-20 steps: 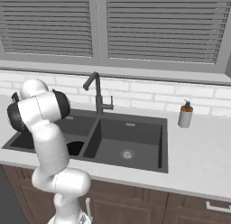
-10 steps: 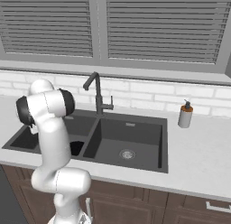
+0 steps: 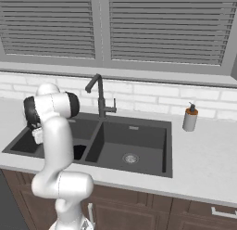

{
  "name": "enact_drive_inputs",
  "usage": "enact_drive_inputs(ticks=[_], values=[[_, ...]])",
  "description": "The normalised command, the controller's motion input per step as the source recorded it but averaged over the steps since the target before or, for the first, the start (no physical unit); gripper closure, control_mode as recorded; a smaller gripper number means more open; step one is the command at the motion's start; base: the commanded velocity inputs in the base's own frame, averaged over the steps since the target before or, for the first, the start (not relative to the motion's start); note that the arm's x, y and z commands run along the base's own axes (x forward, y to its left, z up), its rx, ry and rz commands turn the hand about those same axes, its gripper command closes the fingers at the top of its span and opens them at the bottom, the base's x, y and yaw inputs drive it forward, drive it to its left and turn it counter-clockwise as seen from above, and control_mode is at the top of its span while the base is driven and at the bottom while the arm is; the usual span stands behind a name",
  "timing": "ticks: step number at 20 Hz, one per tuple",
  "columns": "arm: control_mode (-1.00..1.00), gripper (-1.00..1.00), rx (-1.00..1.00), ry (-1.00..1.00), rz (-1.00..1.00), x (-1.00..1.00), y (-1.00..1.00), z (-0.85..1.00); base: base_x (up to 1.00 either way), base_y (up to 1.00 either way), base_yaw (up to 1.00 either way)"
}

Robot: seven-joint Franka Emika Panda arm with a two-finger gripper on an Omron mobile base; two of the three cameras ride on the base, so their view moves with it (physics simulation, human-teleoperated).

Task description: Pick the pan and sponge and place them into the sink. Then turn on the water.

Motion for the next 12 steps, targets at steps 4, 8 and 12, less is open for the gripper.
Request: enact_drive_inputs(ticks=[4, 8, 12], values=[[-1.00, 1.00, 0.00, 0.00, 0.00, 0.09, 0.00, -0.43, 0.00, 0.00, 0.00], [-1.00, 1.00, 0.00, 0.00, 0.00, 0.14, 0.00, -0.39, 0.00, 0.00, 0.00], [-1.00, 1.00, 0.00, 0.00, 0.00, 0.18, 0.00, -0.34, 0.00, 0.00, 0.00]])
